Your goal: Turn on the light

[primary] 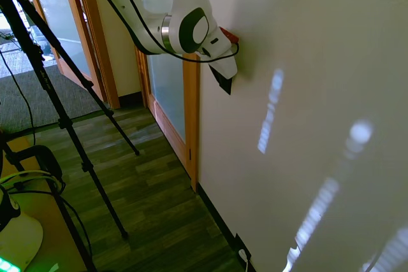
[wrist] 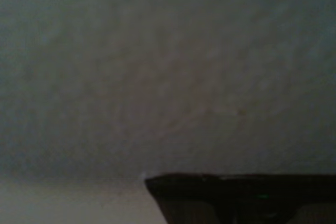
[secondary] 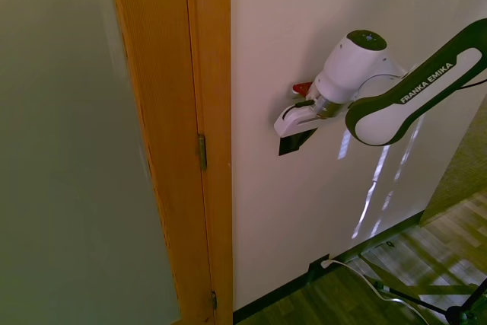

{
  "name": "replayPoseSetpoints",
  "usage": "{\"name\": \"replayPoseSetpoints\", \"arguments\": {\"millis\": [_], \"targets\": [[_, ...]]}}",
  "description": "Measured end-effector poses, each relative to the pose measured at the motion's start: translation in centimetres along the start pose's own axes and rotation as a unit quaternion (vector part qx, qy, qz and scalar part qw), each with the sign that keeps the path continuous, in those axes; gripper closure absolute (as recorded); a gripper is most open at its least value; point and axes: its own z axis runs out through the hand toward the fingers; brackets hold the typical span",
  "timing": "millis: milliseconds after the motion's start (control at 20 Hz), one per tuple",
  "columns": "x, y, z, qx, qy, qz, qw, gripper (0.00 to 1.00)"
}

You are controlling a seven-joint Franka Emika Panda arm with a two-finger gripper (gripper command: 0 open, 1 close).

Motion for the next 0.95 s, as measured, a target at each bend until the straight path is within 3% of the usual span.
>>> {"name": "replayPoseSetpoints", "arguments": {"millis": [300, 550, 600, 950], "targets": [[-0.4, -0.1, -0.3, 0.008, 0.008, 0.003, 0.9999, 1.00], [-0.7, 0.3, -3.3, 0.057, 0.041, 0.002, 0.9975, 1.00], [-0.7, 0.3, -3.9, 0.064, 0.045, 0.004, 0.9970, 0.00], [-2.5, -0.3, -5.4, 0.096, 0.026, 0.003, 0.9950, 0.00]]}}
